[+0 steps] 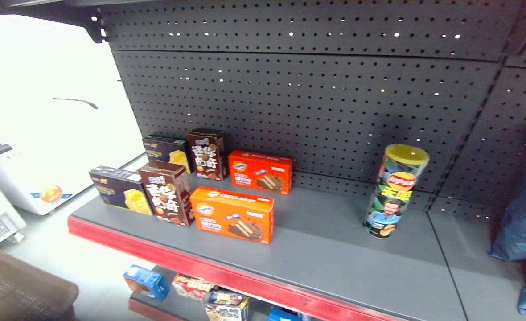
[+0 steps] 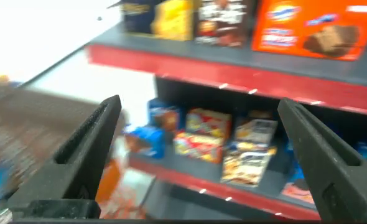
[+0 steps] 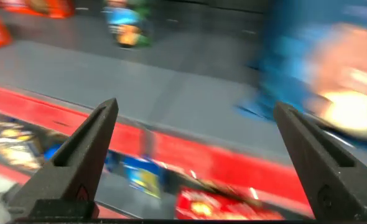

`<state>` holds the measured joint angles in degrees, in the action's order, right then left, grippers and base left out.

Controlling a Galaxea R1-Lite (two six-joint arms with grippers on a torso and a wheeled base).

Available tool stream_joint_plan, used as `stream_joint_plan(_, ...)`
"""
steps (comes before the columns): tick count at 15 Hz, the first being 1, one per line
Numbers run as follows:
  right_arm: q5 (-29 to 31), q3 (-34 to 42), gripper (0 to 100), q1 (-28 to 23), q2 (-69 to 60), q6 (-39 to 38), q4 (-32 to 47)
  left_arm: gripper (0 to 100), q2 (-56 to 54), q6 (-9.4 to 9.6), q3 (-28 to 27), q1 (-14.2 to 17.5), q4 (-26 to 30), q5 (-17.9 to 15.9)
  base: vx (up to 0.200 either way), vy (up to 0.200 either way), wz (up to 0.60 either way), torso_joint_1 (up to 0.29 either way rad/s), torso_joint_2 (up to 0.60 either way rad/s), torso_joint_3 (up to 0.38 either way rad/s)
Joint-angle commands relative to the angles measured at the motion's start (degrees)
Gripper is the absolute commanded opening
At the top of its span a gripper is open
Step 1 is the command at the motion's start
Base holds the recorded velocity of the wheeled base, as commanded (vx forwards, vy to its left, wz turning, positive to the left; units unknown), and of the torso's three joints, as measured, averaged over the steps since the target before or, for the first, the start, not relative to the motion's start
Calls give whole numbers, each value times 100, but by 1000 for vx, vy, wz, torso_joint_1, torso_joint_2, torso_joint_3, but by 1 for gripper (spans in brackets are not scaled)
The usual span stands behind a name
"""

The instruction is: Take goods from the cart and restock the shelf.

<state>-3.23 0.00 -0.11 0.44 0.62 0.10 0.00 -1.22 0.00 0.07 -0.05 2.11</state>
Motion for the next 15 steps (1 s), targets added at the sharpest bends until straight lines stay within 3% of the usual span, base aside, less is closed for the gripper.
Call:
stream_joint_plan(1, -2, 0, 100, 2, 9, -1, -1, 100, 0, -1, 0, 1, 5, 0, 0, 0, 600, 2, 2, 7)
stream_joint_plan(13, -2, 0, 100, 2, 9, -9, -1, 100, 0, 16, 0, 1, -4, 9, 0, 0, 600, 3, 2, 3)
stream_joint_plan(15, 7, 0, 100, 2, 0, -45, -1, 100, 0, 16, 0, 1, -4, 9, 0, 0, 0, 0, 0, 0)
